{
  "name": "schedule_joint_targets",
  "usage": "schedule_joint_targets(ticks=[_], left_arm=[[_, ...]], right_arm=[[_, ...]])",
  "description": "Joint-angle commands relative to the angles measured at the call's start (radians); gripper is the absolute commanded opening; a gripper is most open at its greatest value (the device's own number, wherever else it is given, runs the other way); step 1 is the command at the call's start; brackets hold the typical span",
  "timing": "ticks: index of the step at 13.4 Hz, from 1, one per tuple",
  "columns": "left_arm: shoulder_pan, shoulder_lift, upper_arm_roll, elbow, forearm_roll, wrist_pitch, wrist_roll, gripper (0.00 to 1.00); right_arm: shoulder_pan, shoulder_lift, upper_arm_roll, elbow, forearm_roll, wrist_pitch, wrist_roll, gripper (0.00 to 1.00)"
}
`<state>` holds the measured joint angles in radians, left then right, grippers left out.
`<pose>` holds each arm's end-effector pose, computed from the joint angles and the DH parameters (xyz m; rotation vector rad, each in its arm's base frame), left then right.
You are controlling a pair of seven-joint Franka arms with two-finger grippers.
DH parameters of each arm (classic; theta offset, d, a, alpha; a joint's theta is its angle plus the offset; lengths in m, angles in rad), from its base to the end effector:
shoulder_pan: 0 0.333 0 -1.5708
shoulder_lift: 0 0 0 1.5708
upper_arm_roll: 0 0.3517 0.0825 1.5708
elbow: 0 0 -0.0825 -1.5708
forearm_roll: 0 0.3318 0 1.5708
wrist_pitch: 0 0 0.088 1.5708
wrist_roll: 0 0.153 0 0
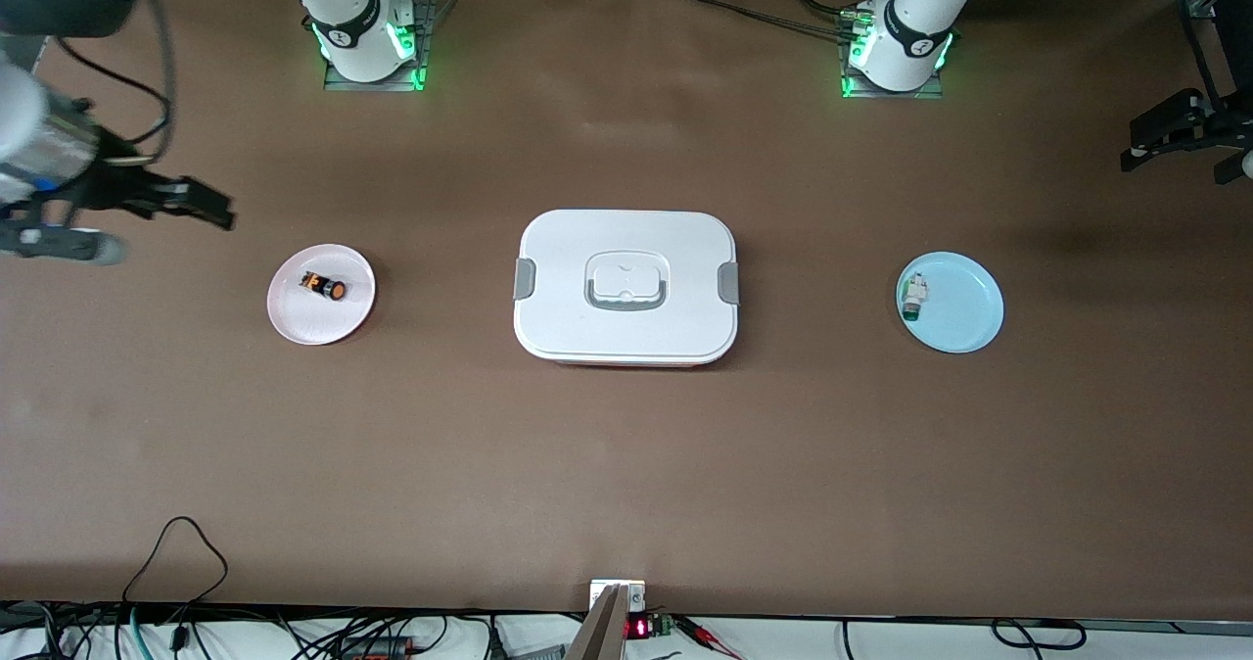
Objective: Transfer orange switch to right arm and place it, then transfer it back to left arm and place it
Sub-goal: 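Open the right gripper and raise it away from the white plate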
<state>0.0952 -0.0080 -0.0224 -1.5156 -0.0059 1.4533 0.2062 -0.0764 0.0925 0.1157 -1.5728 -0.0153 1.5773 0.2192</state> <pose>0.4840 0.0343 0.6311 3.1203 -0.2093 -0.0829 0.5266 0.0156 0.5666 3.1104 -0.2794 -0.1345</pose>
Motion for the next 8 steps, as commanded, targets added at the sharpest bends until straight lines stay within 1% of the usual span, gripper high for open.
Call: schedule_joint_targets(ticks=[1, 2, 3, 4, 6, 7, 8], left_arm=[[0.000, 0.006, 0.001, 0.025, 0.015, -0.017, 0.012, 1.00], [-0.015, 0.005, 0.005, 0.025, 0.015, -0.019, 0.007, 1.00], [-0.034, 0.006, 0.012, 0.025, 0.017, -0.018, 0.007, 1.00], [-0.058, 0.005, 0.042, 0.025, 0.017, -0.017, 0.007, 1.00], [-0.142, 0.006, 0.132, 0.025, 0.017, -0.018, 0.009, 1.00], [-0.164, 0.005, 0.153, 0.025, 0.017, -0.017, 0.009, 1.00], [-0.167, 0.005, 0.153, 0.025, 0.017, -0.017, 0.009, 1.00]], right_arm=[[0.038, 0.003, -0.114, 0.028, 0.009, -0.025, 0.012, 1.00], [0.111, 0.004, -0.210, 0.028, 0.009, -0.020, 0.006, 1.00], [0.188, 0.004, -0.293, 0.028, 0.008, -0.013, -0.026, 1.00], [0.196, 0.004, -0.310, 0.028, 0.008, -0.010, -0.065, 1.00], [0.172, 0.004, -0.309, 0.022, 0.006, -0.006, -0.113, 1.00], [0.158, 0.001, -0.309, 0.019, 0.006, -0.013, -0.136, 1.00], [0.150, 0.000, -0.309, 0.016, 0.005, -0.022, -0.196, 1.00]])
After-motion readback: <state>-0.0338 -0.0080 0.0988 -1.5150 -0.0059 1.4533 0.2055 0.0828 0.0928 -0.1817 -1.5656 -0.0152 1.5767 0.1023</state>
